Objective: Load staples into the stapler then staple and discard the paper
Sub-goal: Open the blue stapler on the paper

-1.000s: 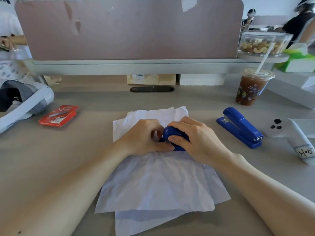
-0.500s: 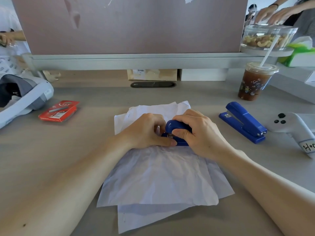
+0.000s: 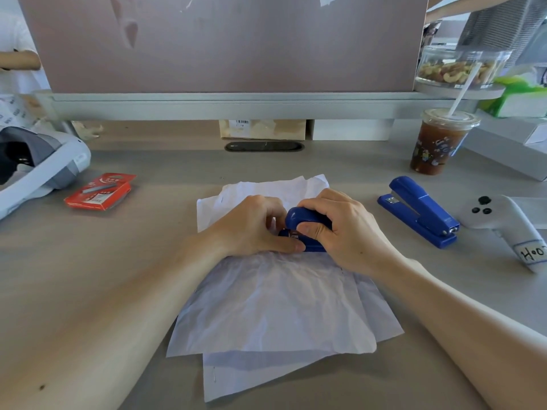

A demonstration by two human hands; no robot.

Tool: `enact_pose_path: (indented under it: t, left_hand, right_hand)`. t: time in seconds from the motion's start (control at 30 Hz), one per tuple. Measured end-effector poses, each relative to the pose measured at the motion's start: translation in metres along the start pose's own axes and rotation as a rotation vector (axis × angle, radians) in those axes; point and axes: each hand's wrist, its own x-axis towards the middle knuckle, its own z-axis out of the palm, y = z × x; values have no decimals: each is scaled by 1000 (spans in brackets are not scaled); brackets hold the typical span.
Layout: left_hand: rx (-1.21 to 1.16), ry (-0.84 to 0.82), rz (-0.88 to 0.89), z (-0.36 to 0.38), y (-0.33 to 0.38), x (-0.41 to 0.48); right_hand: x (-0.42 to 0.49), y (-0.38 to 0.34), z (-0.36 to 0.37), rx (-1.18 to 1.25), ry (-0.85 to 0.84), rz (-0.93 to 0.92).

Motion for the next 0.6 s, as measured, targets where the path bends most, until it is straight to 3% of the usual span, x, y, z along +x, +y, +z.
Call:
enact_pose_path:
  t: [0.3,0.47,0.6]
  left_hand:
    - [-1,-6,-9,0,0,-1]
    - [50,-31,-60,-3,7,-2]
    - [56,-35,-56,-4,7,-2]
  right_hand:
    - [0,0,1,4,-2,-8]
    - [4,2,-13,332,224,101]
    - [1,3,-12,388,240,108]
